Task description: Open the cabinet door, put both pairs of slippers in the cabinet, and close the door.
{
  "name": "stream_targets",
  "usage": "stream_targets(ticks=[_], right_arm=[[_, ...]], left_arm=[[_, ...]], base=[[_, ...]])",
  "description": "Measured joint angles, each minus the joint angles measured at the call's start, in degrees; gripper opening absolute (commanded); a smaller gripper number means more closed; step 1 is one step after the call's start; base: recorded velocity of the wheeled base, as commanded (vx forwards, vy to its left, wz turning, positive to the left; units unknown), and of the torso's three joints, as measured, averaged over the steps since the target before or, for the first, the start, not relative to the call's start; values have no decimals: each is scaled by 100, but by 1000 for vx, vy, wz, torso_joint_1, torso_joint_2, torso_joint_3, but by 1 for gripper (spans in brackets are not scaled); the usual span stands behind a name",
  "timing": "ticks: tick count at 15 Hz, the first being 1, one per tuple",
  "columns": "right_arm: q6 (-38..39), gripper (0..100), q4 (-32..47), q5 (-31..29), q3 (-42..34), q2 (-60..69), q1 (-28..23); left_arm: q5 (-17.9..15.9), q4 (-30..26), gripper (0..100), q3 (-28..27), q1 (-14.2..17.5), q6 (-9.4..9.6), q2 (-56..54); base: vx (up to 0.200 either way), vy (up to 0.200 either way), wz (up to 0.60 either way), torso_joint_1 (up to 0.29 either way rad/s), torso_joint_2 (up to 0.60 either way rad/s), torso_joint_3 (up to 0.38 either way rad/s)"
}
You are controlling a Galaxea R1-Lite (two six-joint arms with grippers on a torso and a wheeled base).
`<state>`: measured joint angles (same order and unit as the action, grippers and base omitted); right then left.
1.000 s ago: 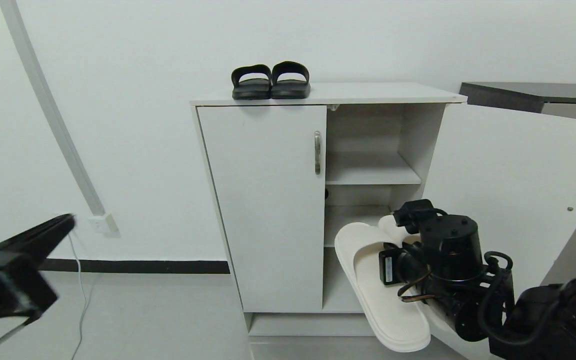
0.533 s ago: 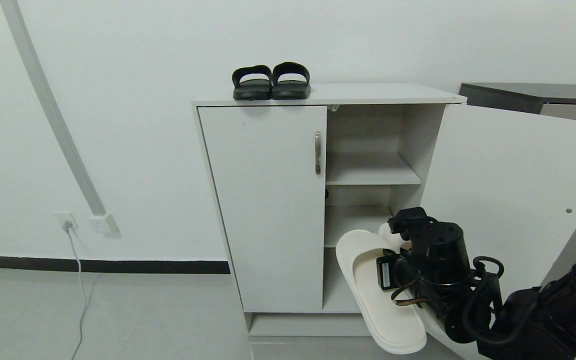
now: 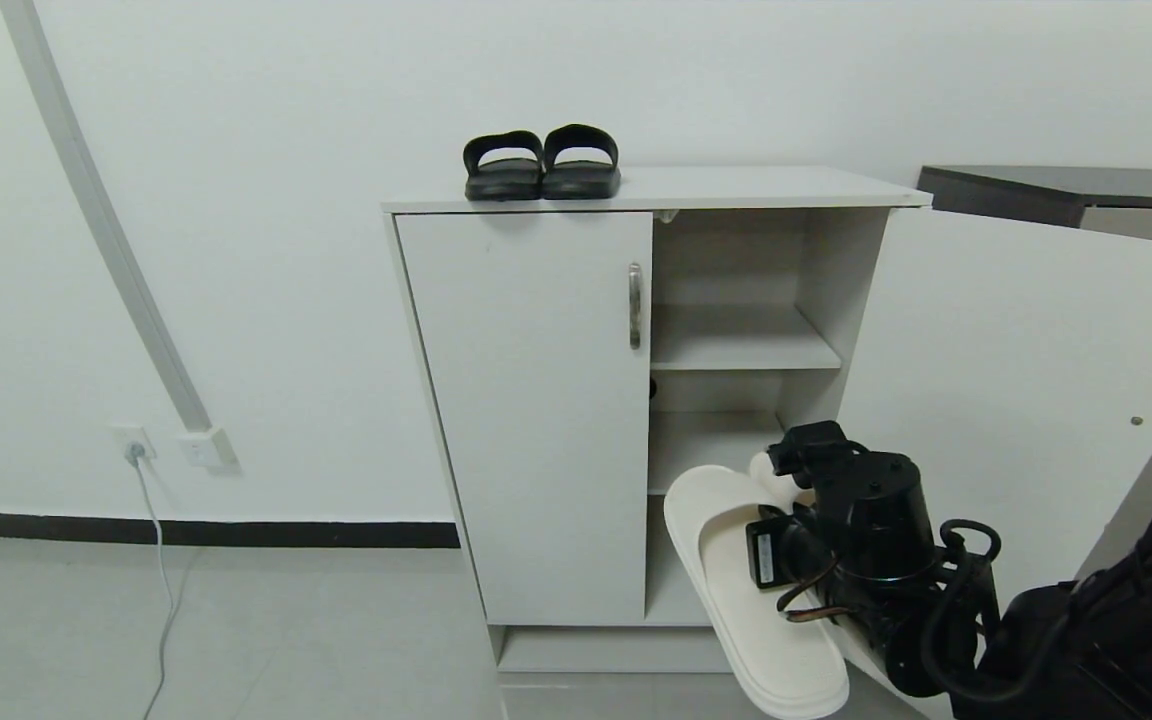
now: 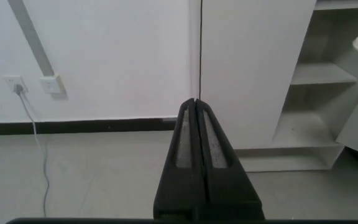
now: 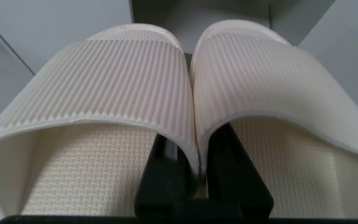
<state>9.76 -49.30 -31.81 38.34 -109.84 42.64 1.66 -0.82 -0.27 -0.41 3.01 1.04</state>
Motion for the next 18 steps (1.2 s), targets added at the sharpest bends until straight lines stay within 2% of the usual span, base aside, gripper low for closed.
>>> stream_targets(ticks=[2,5,9,12,16,18], right_arm=[[17,0,-32,-7,0,-26,21],[-11,0,-402,-51,71,-174,-34],[27,0,-508,-747,672,-712,-144],[169,0,-519,-1187,1141,-1200,-166],[184,0,-525,-1215,1284,-1514,-188],[180,0,-557,-1196,1317,-1604,-155]], left_arm=[[-190,33,0,16,17,-23,-63],[-210,50,0,20,26,-268,-104],[-210,49,0,17,30,-269,-115],[-210,49,0,16,26,-268,-115],[-212,49,0,16,34,-266,-115],[-210,50,0,17,28,-268,-113]], base=[[0,0,0,0,0,0],[0,0,0,0,0,0],[0,0,0,0,0,0],[0,-200,0,-2,5,1],[0,-200,0,5,0,5],[0,0,0,0,0,0]])
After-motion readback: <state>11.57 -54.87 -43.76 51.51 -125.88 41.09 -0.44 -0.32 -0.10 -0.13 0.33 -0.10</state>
